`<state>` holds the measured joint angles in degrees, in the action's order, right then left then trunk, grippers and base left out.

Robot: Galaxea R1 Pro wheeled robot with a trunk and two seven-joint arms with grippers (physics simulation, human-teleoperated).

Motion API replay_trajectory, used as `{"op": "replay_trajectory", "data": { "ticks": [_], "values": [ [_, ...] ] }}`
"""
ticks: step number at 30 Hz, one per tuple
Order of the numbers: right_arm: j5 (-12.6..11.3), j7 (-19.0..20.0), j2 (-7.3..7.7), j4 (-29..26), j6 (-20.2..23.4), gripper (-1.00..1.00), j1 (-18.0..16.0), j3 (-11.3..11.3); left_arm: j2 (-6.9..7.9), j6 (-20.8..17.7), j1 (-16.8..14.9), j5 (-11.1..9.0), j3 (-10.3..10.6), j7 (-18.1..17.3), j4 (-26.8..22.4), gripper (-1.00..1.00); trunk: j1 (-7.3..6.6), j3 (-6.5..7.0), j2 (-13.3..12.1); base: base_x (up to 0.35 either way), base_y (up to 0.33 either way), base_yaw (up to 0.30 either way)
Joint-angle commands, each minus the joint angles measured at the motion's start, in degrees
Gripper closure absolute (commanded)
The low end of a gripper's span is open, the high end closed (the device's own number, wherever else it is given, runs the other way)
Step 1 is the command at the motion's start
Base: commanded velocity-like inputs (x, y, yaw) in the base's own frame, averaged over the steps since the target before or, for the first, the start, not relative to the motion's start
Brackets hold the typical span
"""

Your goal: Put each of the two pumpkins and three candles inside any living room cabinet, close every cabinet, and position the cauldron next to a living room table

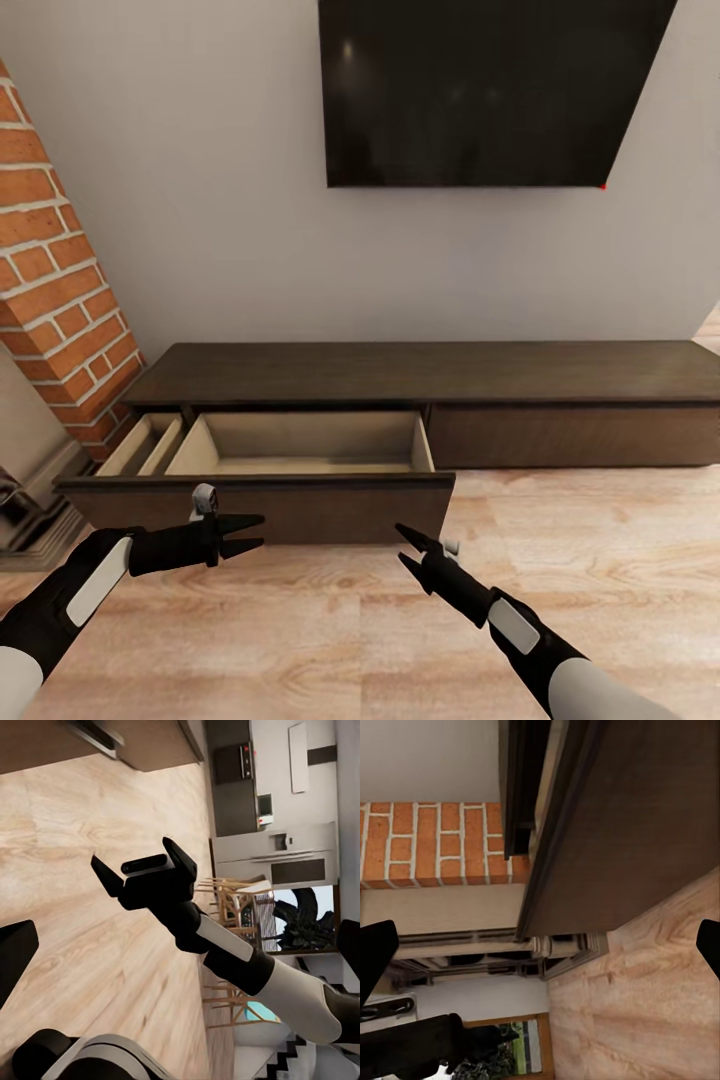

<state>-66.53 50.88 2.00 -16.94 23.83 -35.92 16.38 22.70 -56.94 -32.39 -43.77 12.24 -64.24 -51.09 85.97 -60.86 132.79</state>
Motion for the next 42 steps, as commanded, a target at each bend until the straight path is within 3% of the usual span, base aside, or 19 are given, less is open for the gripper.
{"op": "replay_trajectory", "data": {
  "ticks": [1, 16, 19, 24, 29, 38, 40, 42],
  "values": [
    [-0.60, 0.05, 0.03, 0.12, 0.32, -1.00, -0.03, 0.25, 0.06, -0.28, -0.04, -0.18, 0.16, -0.10, 0.02, -1.00, -0.24, 0.14, -0.40, 0.000, 0.000, -0.003],
    [-1.86, -1.73, -0.18, 3.88, 0.04, -1.00, -0.03, 0.15, -0.08, -0.28, -0.04, 0.15, 0.16, -0.10, -0.05, -1.00, -3.53, 2.83, -6.41, -0.104, 0.000, 0.000],
    [-1.82, -1.92, -0.36, 5.62, -2.43, -1.00, -0.03, 0.14, -0.10, -0.28, -0.04, 0.21, 0.16, -0.08, -0.09, -1.00, -4.19, 3.36, -7.61, -0.332, 0.000, 0.000],
    [-1.39, -2.15, -0.34, 5.72, -10.43, -1.00, -0.03, 0.64, -0.12, -0.21, -0.04, 0.26, 0.24, 0.21, -0.19, -1.00, -4.63, 3.57, -8.42, -0.271, 0.000, 0.025],
    [-1.11, -2.41, -0.24, 5.56, -13.13, -1.00, -0.03, 1.00, -0.29, -0.14, -0.04, 0.39, 0.28, 0.37, -0.16, -1.00, -4.63, 3.40, -8.42, -0.207, -0.006, 0.200],
    [-0.65, -14.52, -0.33, 5.42, -17.64, -1.00, -0.03, 1.34, -0.29, -0.03, -0.04, 0.57, 0.31, 0.43, -0.23, -1.00, -4.63, 3.08, -8.42, -0.237, -0.187, 0.242],
    [-0.16, -16.25, -0.29, 5.37, -17.83, -1.00, -0.03, 1.99, -0.29, -0.02, -0.04, 0.57, 0.30, 0.44, -0.24, -1.00, -4.63, 3.02, -8.42, -0.228, -0.263, 0.248],
    [1.53, -16.88, -0.26, 5.35, -17.84, -1.00, -0.03, 4.53, -0.34, -0.02, -0.04, 0.60, 0.31, 0.47, -0.24, -1.00, -4.63, 2.95, -8.42, -0.227, -0.266, 0.248]
  ]
}}
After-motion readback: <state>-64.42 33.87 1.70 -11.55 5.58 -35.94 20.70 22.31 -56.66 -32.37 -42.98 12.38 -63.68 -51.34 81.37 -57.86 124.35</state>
